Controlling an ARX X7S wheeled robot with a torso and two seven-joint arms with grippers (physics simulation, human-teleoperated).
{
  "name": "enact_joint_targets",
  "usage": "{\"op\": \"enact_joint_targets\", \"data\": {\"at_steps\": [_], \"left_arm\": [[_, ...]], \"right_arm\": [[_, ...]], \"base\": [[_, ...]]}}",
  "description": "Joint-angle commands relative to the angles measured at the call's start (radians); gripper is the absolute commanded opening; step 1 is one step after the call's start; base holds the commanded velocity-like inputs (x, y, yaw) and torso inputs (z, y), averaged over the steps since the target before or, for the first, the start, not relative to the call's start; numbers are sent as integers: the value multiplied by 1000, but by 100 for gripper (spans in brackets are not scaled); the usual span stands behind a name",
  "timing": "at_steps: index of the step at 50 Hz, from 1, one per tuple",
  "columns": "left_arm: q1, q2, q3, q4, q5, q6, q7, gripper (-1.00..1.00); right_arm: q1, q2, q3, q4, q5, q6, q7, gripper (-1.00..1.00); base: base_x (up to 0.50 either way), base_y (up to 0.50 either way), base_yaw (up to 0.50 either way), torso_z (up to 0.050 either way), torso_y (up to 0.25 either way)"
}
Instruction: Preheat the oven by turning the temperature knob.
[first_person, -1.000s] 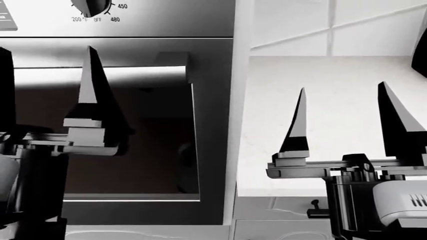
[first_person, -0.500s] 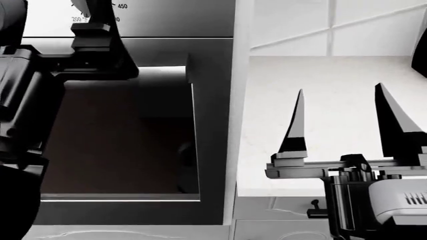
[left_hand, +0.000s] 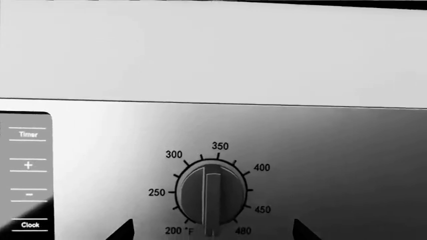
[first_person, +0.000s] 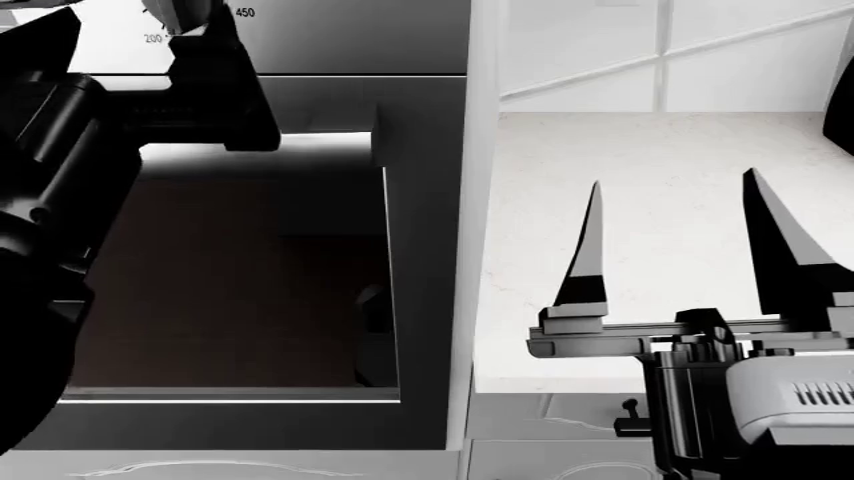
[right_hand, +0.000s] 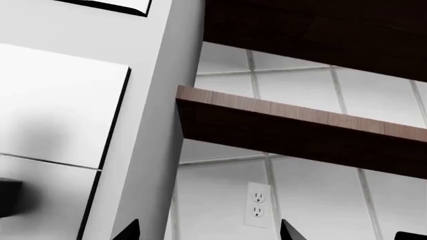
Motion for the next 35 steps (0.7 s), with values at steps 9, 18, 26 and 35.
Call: {"op": "enact_joint_targets", "data": {"at_steps": [9,18,26,35], "left_arm": [[-107,5,57,-104,-59,-40,-30,100],[-111,13,77,-131,-61,-46,-20,100],[-146,-1,103,-166,-191,-58,-64,100],[-146,3,106,-172,-169,-54,-54,100]], "right_arm": [[0,9,-6,13,7,-6,10,100],[-1,13,-11,11,8,-4,15,100],[-4,17,-16,11,8,-7,20,100],[-4,22,-17,21,12,-16,25,100]], "base": [[0,0,0,0,0],[0,0,0,0,0],[0,0,0,0,0],[0,0,0,0,0]]}}
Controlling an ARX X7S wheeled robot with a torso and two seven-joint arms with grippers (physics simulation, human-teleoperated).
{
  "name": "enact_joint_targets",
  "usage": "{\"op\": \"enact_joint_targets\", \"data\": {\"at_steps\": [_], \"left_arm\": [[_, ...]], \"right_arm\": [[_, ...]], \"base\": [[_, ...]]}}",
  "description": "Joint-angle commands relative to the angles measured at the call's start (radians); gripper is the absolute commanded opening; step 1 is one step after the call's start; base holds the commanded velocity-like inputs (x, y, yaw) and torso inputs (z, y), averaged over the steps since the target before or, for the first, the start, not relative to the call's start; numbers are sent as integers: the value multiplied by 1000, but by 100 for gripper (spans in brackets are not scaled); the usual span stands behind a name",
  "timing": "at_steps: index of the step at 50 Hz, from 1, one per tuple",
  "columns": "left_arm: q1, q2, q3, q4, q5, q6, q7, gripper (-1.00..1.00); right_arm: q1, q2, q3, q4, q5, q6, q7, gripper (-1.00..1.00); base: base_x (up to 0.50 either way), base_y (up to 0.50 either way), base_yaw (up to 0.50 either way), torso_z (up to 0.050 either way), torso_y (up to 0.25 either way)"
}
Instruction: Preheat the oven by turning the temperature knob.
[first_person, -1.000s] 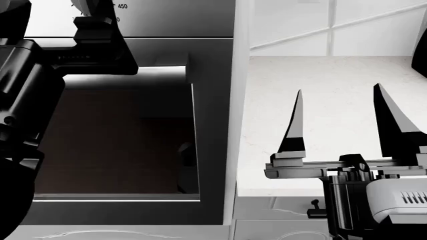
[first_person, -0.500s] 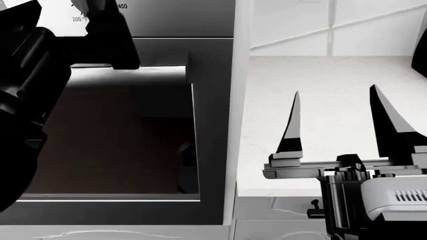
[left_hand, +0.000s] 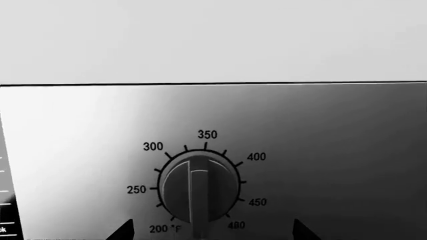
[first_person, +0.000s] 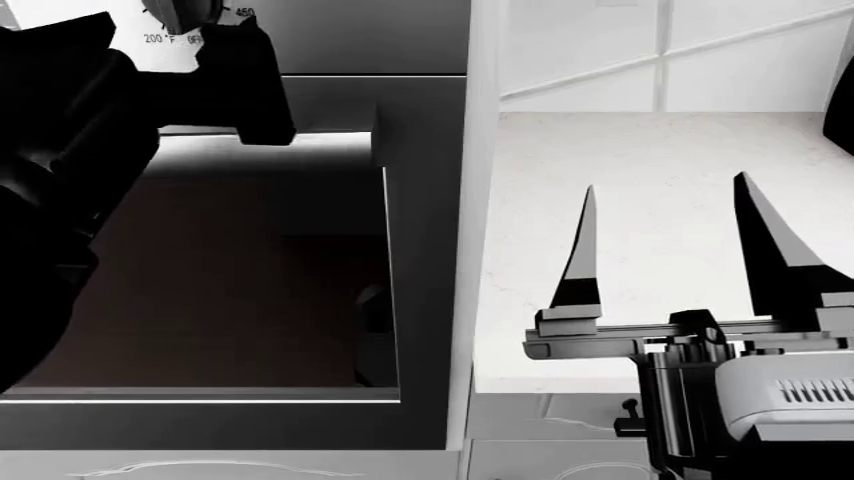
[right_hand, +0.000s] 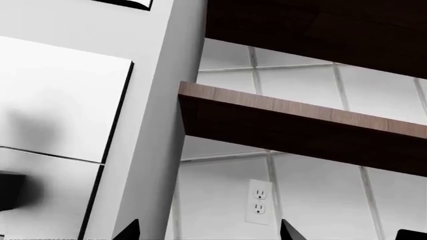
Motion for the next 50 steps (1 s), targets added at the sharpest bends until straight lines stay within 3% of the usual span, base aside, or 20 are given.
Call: {"op": "enact_joint_targets", "data": {"at_steps": [1,13,50], "left_arm": [[-18,-2,13,-21,-26,-1,-7,100],[-106,-21,18,-49,-75,-11,-34,100],[-65,-21,46,-79,29,-8,50,100]], "right_arm": [[-2,6,-2,11,4,-10,7,100],[-1,10,-5,8,9,0,13,100],[-4,27,-12,13,20,-9,32,100]], "base": [[0,0,0,0,0],[0,0,0,0,0],[0,0,0,0,0]]}}
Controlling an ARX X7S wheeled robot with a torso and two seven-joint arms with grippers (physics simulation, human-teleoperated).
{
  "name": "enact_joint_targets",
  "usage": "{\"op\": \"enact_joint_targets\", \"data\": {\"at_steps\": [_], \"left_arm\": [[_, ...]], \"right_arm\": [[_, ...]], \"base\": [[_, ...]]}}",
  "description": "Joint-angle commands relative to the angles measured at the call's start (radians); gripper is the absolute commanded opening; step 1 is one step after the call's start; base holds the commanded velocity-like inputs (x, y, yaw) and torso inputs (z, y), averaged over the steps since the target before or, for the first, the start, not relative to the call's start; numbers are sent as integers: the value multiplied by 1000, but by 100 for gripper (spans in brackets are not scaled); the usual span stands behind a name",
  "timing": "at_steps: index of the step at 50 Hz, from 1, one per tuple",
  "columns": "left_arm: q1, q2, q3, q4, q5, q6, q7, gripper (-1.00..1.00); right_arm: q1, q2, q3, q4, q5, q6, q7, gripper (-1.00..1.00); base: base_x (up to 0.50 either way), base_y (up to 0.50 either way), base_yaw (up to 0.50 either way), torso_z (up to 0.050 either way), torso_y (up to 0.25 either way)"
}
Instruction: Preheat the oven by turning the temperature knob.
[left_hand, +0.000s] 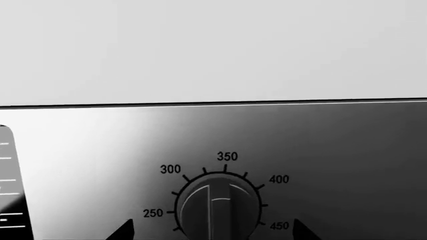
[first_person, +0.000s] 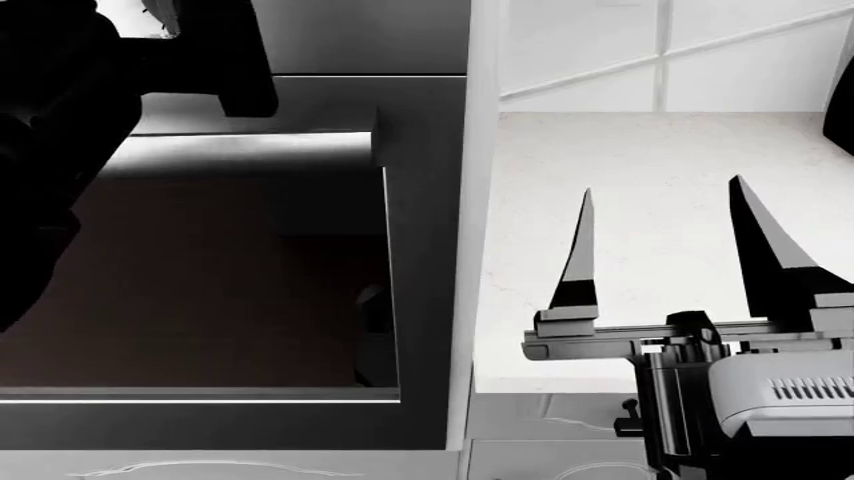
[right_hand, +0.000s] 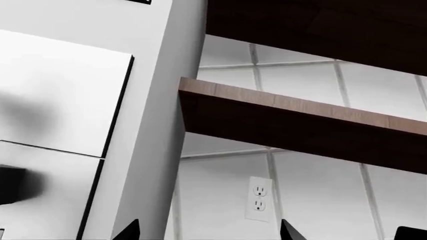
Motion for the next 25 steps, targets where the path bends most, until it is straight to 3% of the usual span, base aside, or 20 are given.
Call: {"op": "enact_joint_targets", "data": {"at_steps": [1,16,17,25], "left_arm": [[5,-1,8,0,15,2,13,100],[-2,-2,15,1,15,7,19,100],[-2,-2,14,2,13,9,18,-100],[-3,-4,15,10,12,14,20,-100]], "right_arm": [[-3,6,-1,2,4,-5,5,100],[-1,10,-4,5,9,-5,11,100],[-1,10,-4,5,10,-4,11,100],[-1,14,-5,7,11,-6,14,100]], "base": [[0,0,0,0,0],[0,0,0,0,0],[0,0,0,0,0],[0,0,0,0,0]]}}
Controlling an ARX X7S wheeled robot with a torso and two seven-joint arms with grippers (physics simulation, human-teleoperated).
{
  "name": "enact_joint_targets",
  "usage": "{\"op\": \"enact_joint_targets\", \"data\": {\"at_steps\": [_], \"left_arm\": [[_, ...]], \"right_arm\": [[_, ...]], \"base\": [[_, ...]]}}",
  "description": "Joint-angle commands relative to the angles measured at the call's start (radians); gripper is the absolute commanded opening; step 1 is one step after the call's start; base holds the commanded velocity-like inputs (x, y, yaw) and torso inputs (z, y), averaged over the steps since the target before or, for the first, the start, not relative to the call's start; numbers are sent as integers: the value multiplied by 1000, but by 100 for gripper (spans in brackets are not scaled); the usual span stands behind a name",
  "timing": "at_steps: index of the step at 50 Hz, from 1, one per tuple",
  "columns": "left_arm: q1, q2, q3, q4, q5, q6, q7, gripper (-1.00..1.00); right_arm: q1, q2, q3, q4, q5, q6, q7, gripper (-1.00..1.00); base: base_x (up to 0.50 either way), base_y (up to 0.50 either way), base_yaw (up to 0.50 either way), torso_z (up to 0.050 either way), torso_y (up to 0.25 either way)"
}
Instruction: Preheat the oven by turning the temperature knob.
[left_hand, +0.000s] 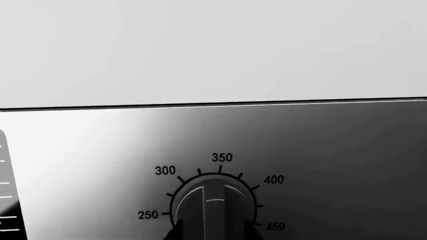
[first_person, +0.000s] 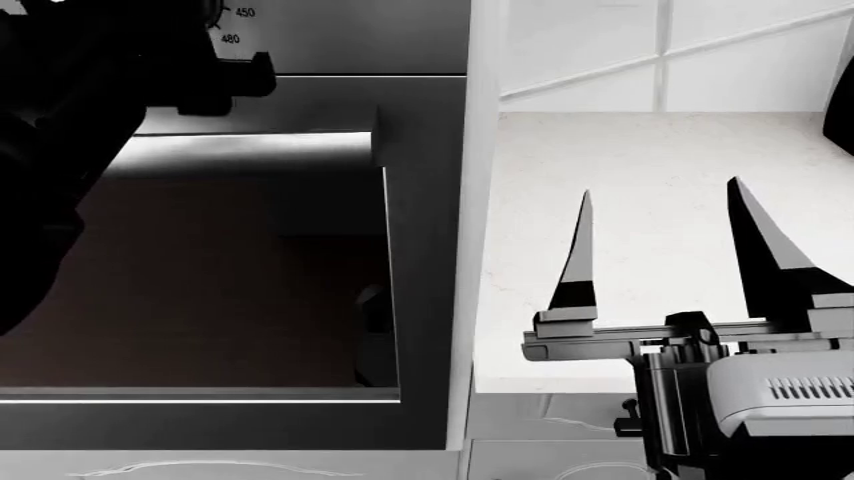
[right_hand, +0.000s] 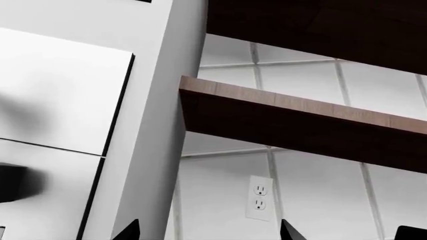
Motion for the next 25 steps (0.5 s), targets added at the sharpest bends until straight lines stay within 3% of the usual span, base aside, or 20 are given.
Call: {"op": "enact_joint_targets", "data": {"at_steps": [1,25], "left_arm": [[2,-1,4,8,5,6,7,-100],[8,17,34,-70,93,9,93,-100]], "right_arm": [[0,5,-1,4,4,-3,4,100],[3,11,-10,9,9,-5,14,100]], "base": [[0,0,0,0,0],[1,0,0,0,0]]}}
